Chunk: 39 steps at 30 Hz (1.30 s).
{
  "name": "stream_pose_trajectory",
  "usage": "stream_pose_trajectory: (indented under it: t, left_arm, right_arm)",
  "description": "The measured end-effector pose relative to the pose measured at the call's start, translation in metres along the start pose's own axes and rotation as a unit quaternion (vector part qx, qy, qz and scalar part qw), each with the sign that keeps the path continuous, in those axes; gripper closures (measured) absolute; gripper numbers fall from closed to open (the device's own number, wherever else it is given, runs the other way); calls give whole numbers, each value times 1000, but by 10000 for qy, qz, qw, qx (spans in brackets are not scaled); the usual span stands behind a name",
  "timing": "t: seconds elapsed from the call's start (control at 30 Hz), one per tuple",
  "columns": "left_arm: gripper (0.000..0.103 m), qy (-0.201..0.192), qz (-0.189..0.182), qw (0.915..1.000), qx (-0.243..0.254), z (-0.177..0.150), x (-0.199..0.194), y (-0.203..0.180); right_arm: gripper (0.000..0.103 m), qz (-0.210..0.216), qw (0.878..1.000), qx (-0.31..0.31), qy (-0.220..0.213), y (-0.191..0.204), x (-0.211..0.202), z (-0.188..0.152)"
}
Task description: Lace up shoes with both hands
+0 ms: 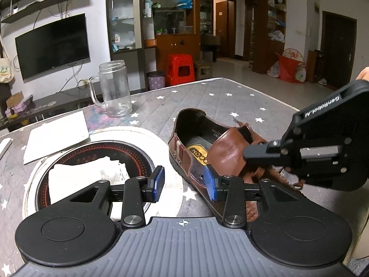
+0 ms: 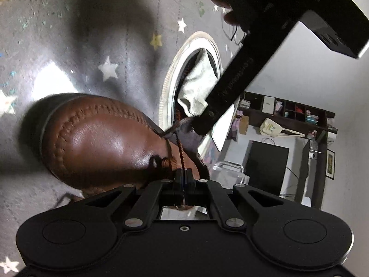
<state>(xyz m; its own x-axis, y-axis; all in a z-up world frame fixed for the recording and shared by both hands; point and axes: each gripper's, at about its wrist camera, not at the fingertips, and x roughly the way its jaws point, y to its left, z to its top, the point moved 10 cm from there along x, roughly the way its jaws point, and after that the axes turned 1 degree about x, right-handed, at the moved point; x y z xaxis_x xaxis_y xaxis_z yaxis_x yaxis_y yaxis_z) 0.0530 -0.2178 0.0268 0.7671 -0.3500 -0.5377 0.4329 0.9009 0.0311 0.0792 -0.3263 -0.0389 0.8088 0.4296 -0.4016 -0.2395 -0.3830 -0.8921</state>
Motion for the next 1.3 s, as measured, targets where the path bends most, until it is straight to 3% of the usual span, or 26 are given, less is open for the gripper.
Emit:
stream_pose_trajectory:
  t: [0.3, 0.5, 0.73, 1.0, 1.1, 1.3]
  left_arm:
    - [63, -161, -163, 9996, 146, 7, -10, -8]
    - [64, 51, -369, 9976, 585, -3, -9, -26]
    - [82, 227, -411, 9941, 973, -10, 3, -36]
    - [89, 427, -459, 9880, 1414, -19, 16, -48]
    - [98, 427, -467, 9879, 1419, -19, 17, -49]
    - [100, 265, -355, 9928, 1116, -15, 7, -46]
  right_arm:
    - [102, 84, 9992, 370, -121, -5, -6, 10]
    - [102, 106, 9990, 421, -81, -3, -10, 8]
    - [102, 118, 9986, 513, -67, -1, -15, 8]
    - [102, 115, 9983, 567, -83, -3, -14, 9]
    - [102, 121, 9983, 571, -83, -2, -14, 8]
    - [102, 57, 9973, 731, -60, -6, -18, 10]
